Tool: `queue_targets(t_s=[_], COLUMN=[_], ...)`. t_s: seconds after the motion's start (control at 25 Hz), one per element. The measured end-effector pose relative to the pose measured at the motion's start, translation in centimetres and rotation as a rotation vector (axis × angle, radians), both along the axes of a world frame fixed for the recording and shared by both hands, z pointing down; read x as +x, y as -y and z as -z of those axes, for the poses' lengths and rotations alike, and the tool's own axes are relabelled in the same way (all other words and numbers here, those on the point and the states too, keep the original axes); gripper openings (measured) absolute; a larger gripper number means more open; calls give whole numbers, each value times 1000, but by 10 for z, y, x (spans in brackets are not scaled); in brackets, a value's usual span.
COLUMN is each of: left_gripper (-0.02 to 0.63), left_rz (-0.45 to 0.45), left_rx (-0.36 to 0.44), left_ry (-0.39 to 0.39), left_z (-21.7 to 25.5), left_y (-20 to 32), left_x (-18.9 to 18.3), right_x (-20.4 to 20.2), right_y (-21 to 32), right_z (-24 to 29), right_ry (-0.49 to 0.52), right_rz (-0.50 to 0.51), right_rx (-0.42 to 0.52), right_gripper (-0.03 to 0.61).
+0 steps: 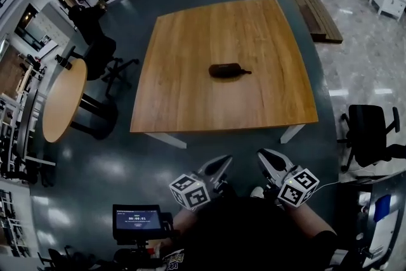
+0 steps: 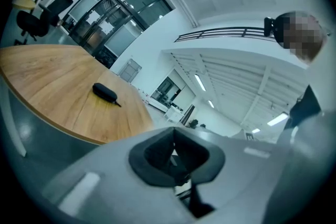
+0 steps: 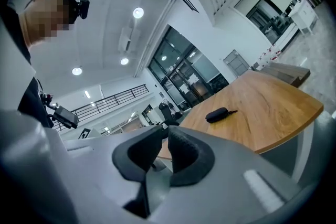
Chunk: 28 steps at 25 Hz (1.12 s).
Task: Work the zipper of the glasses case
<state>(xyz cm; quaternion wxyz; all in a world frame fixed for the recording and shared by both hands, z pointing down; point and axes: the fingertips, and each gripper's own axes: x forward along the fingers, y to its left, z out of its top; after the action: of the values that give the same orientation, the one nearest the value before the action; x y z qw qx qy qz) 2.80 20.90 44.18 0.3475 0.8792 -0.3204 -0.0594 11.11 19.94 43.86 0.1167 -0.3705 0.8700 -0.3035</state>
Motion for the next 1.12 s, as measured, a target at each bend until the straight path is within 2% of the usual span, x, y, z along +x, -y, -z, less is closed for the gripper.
queue_targets(t_s=[0.16,0.32,0.48,0.6,0.68,0.8,0.84,0.92,1.0,1.12], left_gripper=[-1,0,0,0,0,0,0,0,0,0], left_rz=[35,41,7,-21,-27,-12,-5,7,19,62], left_rx=[-12,-26,-23,-23,-44,-71,-80,-97,-107,-119], left_ry=[2,-25,-27,-32,-44,-49,-54,-61,-60,-49], left_z=[-4,-10,-12,-14,-18,-30,-34,-41,-47,-53], left_y=[31,83,148,188,206,225,229,234,236,246], left_x=[-15,-34,-56,-75,-88,-107,-113,-121,-129,-143], right_x=[-7,-13,-31,-47,-43,-23,-17,-5,2,-2], right_y=[29,76,139,189,222,266,278,297,314,343], right_z=[-5,-13,-20,-32,-51,-107,-130,-171,-202,-227], right_ry=[-1,-24,-77,-138,-101,93,157,259,332,398], right_rz=[-3,-48,-80,-103,-188,-357,-407,-497,-570,-623], right_rx=[-19,-51,-57,-84,-182,-434,-521,-668,-769,-858], right_gripper=[51,53,91,97,100,151,197,229,252,290])
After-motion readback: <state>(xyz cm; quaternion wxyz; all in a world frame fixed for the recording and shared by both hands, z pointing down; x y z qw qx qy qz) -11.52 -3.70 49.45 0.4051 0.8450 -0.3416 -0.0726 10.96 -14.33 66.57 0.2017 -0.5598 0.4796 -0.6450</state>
